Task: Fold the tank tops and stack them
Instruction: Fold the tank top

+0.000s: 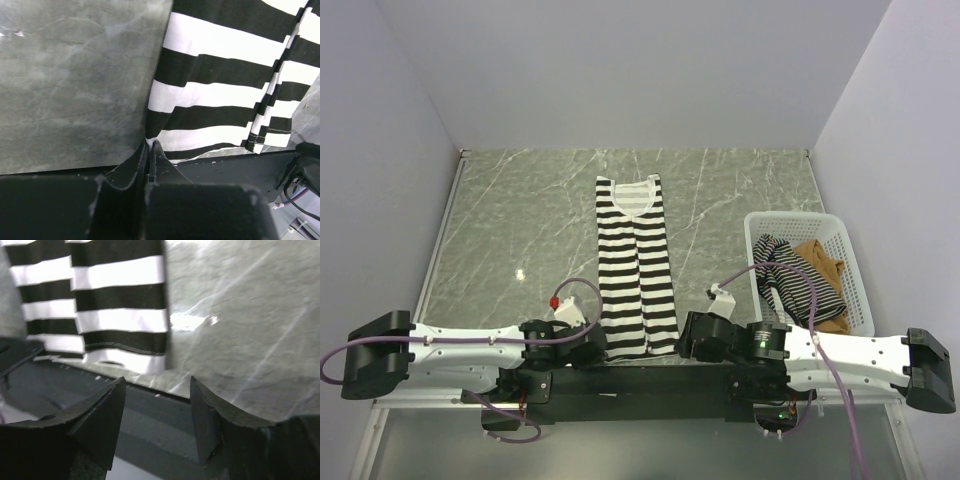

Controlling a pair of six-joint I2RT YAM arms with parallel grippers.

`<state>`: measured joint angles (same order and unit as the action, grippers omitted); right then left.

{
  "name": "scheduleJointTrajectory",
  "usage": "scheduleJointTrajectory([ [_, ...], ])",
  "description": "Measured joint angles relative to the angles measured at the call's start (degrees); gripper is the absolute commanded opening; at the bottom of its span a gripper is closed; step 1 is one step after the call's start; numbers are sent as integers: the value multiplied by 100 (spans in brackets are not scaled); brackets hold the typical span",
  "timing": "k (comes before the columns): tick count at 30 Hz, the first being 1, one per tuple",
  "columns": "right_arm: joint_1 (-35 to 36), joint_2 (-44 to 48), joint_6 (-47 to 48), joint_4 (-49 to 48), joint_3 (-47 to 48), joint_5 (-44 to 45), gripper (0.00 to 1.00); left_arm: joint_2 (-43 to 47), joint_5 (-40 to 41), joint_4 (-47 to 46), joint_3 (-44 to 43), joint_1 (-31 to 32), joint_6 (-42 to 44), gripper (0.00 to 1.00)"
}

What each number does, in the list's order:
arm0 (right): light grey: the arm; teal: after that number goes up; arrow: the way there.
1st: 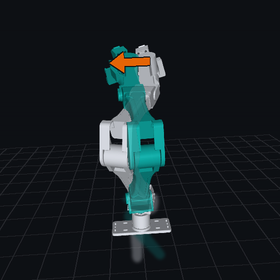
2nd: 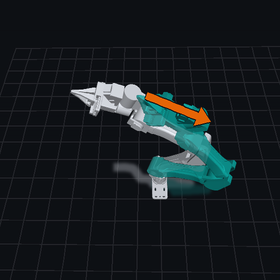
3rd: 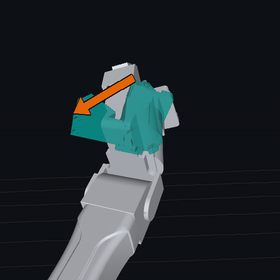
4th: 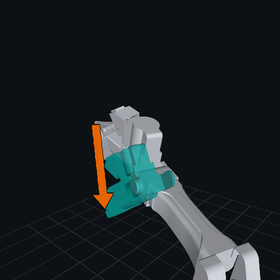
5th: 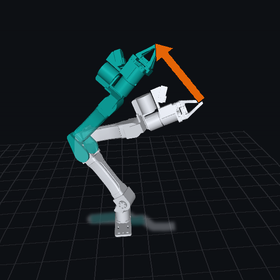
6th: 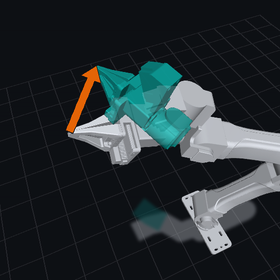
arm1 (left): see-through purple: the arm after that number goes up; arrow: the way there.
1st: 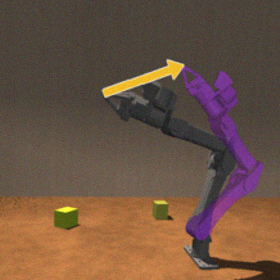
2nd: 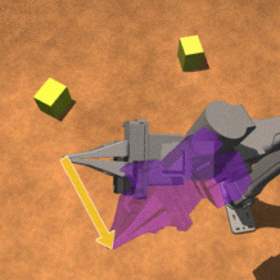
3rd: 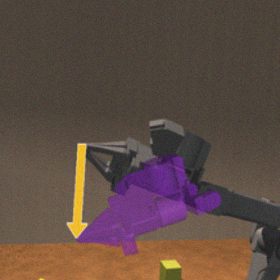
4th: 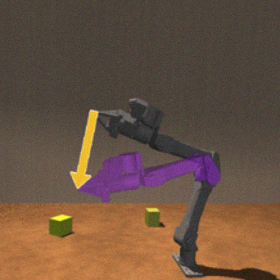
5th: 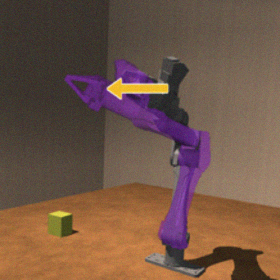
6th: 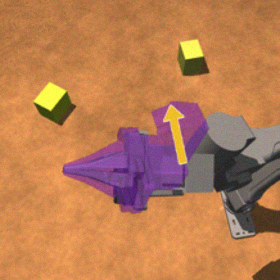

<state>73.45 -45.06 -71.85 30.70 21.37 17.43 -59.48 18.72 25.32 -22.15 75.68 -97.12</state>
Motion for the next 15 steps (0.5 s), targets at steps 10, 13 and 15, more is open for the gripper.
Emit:
scheduleJointTrajectory([
  [10,-494,-592,57,-295,-125,-39,52,-149,-83,-256,-17,17,46,1],
  [13,-551,-763,146,-476,-125,-81,48,-149,-85,-260,-17,20,48,1],
  [15,-553,-916,208,-603,-87,-96,43,-142,-83,-260,-17,22,48,1],
])
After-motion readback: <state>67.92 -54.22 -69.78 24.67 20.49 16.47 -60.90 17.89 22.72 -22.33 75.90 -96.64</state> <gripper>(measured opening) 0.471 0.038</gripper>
